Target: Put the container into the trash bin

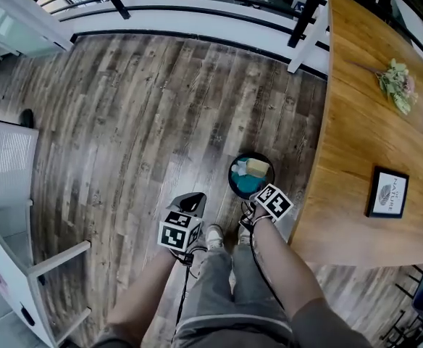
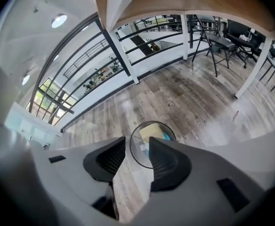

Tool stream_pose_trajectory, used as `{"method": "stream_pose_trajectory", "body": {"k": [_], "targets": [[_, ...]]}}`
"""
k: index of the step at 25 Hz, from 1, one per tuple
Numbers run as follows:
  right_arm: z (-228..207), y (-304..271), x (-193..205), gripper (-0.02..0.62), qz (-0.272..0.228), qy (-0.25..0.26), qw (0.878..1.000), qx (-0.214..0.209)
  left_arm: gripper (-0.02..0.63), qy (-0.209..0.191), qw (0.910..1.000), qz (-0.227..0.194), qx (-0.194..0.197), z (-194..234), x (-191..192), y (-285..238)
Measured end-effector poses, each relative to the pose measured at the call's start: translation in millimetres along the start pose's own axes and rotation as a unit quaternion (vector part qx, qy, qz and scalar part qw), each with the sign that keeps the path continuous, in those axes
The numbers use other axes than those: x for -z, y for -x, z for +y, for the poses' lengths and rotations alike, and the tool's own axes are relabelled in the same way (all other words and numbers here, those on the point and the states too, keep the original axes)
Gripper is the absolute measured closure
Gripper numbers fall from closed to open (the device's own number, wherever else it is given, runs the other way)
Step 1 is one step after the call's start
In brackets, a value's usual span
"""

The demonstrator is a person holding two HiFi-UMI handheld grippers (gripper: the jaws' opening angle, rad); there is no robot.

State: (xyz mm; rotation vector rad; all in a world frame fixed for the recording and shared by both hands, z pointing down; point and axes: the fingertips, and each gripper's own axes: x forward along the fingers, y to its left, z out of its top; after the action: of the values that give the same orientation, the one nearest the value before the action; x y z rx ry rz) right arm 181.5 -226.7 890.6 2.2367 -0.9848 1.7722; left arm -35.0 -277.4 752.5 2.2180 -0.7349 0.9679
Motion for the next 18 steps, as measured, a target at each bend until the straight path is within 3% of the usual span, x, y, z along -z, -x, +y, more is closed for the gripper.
{"method": "stream_pose_trajectory", "body": {"k": [3,8,15,18], "targets": [[42,34,-2,0.431,0.008,0.081,0.995,-0.059,0.591,0.011,0.9998,-0.015,-0.008,-2,-14,23],[103,105,-11,0.491,-0.019,0.181,0.974,-0.137,0.591,0.012,0.9983,-0.054,-0.018,-5,-48,67],[162,204,-25,0.526,-0.063,0.255,0.938,-0.227,0.591,-0.018,0.992,-0.121,-0.033,-20,-99,138],[183,249,-25,0.537,-0.068,0.299,0.913,-0.271,0.591,-0.029,0.9859,-0.159,-0.043,-27,-117,175]]}}
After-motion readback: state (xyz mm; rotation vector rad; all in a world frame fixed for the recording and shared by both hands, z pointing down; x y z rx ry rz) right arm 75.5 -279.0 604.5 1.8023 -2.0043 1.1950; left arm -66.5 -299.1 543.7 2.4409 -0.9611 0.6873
